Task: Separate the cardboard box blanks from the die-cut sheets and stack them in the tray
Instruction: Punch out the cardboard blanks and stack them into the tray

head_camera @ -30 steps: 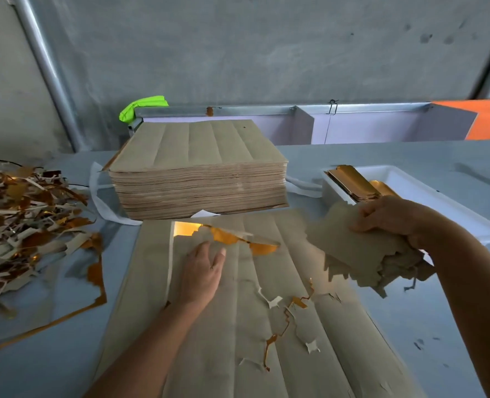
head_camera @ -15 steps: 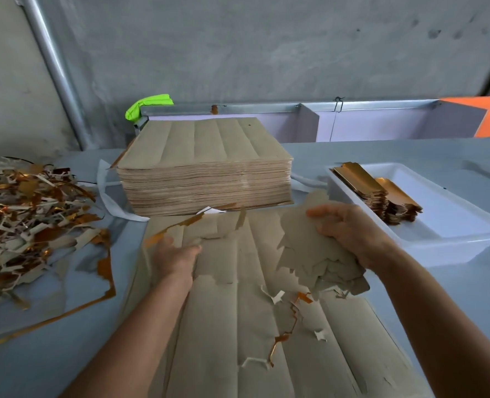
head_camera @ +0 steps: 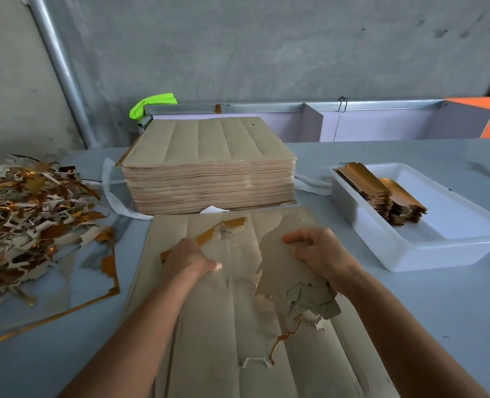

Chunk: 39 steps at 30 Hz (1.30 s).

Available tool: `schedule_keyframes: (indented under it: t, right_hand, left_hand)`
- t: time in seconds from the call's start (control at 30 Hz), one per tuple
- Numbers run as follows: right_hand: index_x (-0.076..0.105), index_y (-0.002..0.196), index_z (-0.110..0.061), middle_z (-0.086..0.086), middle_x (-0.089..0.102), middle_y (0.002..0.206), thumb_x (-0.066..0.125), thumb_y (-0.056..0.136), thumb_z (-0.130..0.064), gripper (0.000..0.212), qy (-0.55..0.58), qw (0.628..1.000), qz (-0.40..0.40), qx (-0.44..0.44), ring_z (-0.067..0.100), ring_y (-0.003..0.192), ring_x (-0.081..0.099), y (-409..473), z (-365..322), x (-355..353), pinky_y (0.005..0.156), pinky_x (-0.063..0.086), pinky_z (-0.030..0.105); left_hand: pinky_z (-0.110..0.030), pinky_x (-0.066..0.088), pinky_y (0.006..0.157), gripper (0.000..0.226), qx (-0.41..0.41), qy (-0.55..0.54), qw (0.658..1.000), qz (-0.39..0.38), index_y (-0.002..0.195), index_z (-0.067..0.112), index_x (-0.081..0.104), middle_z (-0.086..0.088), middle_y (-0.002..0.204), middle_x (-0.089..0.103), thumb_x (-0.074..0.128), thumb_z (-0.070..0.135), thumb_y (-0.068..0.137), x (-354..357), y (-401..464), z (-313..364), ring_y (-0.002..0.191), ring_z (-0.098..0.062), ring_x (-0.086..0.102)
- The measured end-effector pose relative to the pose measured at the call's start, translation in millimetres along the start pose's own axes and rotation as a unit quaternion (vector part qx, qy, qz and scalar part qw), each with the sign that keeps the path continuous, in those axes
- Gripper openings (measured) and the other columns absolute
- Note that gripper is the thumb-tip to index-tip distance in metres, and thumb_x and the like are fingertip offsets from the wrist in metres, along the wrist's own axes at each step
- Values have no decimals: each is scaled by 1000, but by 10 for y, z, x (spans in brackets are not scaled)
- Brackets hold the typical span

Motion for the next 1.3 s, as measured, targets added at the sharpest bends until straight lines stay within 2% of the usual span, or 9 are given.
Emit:
schedule_keyframes:
  t: [0.17, 0.4, 0.5, 0.6, 0.77, 0.87, 1.03, 1.2, 1.3]
  right_hand:
    - [66, 94, -31, -1, 61, 94, 54, 89, -5, 29, 26, 1000, 12, -8, 17, 81, 64, -7, -36, 77, 59, 53, 21]
    - [67, 99, -28, 2, 60, 103, 61, 85, -4, 28, 60, 997, 54, 4, 22, 88, 64, 0, -23, 116, 73, 58, 33]
    - [67, 96, -30, 6, 63, 106, 69, 79, -1, 34, 105, 994, 36, 23, 21, 86, 65, -2, 15, 175, 66, 57, 27]
    - [71, 103, -22, 4, 64, 113, 61, 79, 5, 38, -35, 996, 63, -58, 13, 89, 60, -20, 7, 249, 71, 50, 11]
    - [71, 106, -14, 12, 64, 113, 51, 81, 1, 35, -229, 950, 29, -209, 31, 100, 60, -75, -244, 518, 88, 49, 32]
    - [68, 107, -13, 11, 62, 116, 46, 86, 0, 32, -275, 946, -23, -172, 29, 103, 58, 0, -333, 633, 90, 49, 35]
    - [63, 120, -17, 12, 60, 120, 48, 86, -1, 41, -178, 980, -12, -88, 26, 105, 59, 86, -362, 467, 90, 51, 31]
    - [8, 150, -36, 15, 50, 127, 49, 82, 11, 93, -176, 977, -10, -117, 30, 110, 55, 76, -341, 184, 91, 52, 41]
    - [-20, 148, -27, 17, 51, 121, 52, 77, 18, 111, -140, 980, -27, -141, 31, 106, 55, 65, -337, 101, 90, 51, 47]
  left_hand:
    - [-25, 44, 73, 43, -4, -19, 1000, 5, 103, 11, 67, -5, 107, 68, 81, 34, 70, 60, 29, -25, 98, -22, 63]
    - [-38, 39, 100, 92, 11, 16, 999, 33, 131, 15, 37, -15, 133, 33, 79, 56, 60, 26, 7, -87, 127, -32, 34]
    - [-39, 41, 99, 89, 67, -46, 995, 59, 138, 17, 31, -14, 142, 24, 80, 42, 69, -41, 109, -117, 126, -33, 38]
    - [-35, 42, 89, 76, 129, -13, 991, 33, 141, 21, 30, -14, 135, 37, 72, 37, 80, -82, 201, -119, 119, -31, 46]
    - [-32, 43, 77, 37, 116, -35, 992, 30, 107, 14, 58, -11, 111, 59, 71, 35, 80, -57, 313, -129, 99, -30, 58]
    - [-27, 38, 64, 18, 99, -89, 991, 26, 81, 15, 62, -7, 90, 66, 75, 27, 76, -67, 332, -132, 79, -23, 56]
    - [-28, 36, 62, 14, 132, -111, 984, 42, 78, 14, 57, -5, 82, 60, 70, 18, 80, -105, 329, -160, 76, -20, 52]
    - [-33, 47, 72, 11, 119, -334, 935, 21, 86, 13, 48, -7, 73, 64, 50, 7, 94, -159, 263, -167, 68, -18, 62]
    - [-33, 45, 68, 16, 113, -372, 920, 50, 83, 14, 41, -4, 64, 56, 44, 7, 97, -189, 247, -150, 57, -20, 60]
Point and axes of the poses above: each hand's wrist, its own y-axis towards the middle knuckle, its own x-axis out of the palm, z = x × y, the point moved 2 cm from there along y, towards the middle knuckle
